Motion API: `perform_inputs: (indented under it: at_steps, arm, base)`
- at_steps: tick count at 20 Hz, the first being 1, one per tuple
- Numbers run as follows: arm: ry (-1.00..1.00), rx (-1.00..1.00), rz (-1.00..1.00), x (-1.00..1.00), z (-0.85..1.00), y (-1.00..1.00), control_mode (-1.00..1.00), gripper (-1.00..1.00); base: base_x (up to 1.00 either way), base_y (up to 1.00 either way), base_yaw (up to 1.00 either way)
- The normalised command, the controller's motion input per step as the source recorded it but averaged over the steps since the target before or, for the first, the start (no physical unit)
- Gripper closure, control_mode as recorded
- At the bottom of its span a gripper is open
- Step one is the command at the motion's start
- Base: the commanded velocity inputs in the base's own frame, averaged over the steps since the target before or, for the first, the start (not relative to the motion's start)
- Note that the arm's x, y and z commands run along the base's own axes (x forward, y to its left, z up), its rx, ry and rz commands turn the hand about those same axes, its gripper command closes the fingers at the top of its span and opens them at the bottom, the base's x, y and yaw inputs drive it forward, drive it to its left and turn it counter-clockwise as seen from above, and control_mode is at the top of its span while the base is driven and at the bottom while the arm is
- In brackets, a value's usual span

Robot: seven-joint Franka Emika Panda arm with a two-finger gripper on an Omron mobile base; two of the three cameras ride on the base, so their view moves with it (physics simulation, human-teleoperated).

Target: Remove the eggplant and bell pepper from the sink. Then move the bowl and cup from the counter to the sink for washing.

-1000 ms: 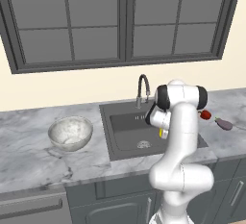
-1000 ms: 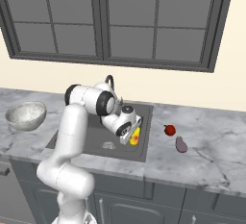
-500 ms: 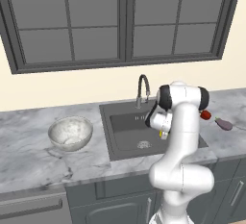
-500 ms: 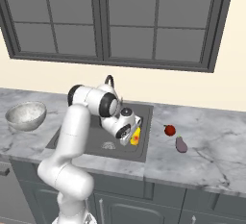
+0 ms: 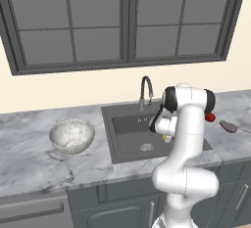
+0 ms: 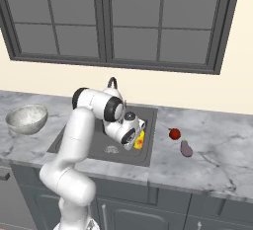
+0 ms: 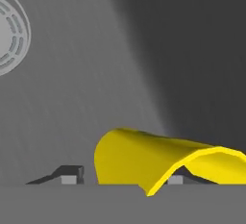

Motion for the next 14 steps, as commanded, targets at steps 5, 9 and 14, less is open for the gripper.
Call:
perform_inputs:
  at_steps: [5, 9, 14]
  arm:
    - [0.18, 0.00, 0.00, 0.04, 0.05, 0.01, -1.00, -1.00]
    - [0.20, 0.00, 0.00, 0.00, 0.17, 0.01, -1.00, -1.00]
    - [0.02, 0.00, 0.01, 0.00, 0.24, 0.01, -1.00, -1.00]
  base:
    - [0.00, 0.00, 0.00]
    - [0.00, 0.00, 0.00]
    - [0.00, 0.00, 0.00]
